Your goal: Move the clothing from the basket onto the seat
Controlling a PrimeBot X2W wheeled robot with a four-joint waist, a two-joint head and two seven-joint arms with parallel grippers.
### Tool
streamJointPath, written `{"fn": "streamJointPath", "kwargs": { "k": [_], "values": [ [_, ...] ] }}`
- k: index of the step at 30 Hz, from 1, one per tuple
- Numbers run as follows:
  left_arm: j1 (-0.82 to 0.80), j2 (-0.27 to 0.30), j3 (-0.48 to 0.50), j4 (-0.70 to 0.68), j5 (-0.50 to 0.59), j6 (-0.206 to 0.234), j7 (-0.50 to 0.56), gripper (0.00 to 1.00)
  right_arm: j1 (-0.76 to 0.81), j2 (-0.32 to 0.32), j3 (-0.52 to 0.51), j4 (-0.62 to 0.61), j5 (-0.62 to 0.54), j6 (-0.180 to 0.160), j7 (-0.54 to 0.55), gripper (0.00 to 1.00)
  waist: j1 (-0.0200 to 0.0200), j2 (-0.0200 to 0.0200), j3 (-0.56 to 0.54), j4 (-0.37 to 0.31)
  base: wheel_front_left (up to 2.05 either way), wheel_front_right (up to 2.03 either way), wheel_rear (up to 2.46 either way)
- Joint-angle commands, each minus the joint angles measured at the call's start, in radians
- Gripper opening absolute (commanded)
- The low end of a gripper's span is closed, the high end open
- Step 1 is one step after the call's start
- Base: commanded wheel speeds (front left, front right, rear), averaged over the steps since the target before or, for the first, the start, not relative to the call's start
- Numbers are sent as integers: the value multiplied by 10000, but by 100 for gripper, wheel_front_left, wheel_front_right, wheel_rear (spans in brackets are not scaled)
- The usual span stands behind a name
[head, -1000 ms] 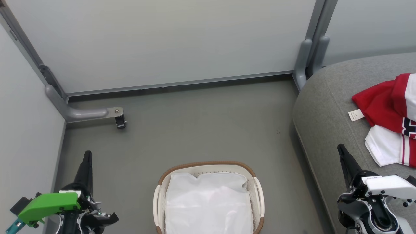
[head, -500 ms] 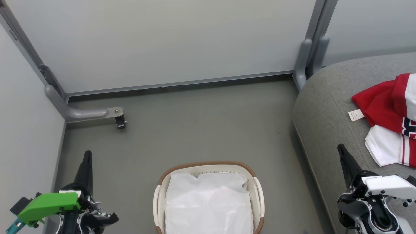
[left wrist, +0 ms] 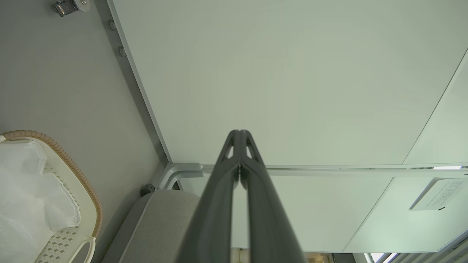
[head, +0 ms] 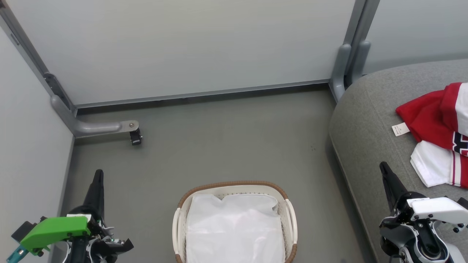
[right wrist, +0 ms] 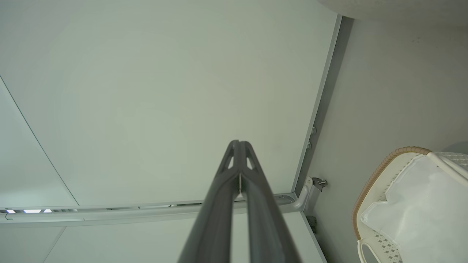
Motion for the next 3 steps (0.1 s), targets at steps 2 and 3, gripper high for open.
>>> {"fn": "streamJointPath", "kwargs": {
  "k": [2, 3],
  "values": [
    [-100, 70, 16, -23, -32, -63, 29, 0, 105, -60, -9, -28, 40, -3, 29, 0, 0, 0, 0, 0, 0, 0, 0],
    [-100, 70, 16, -23, -32, -63, 29, 0, 105, -60, -9, -28, 40, -3, 29, 0, 0, 0, 0, 0, 0, 0, 0]
  ]
}}
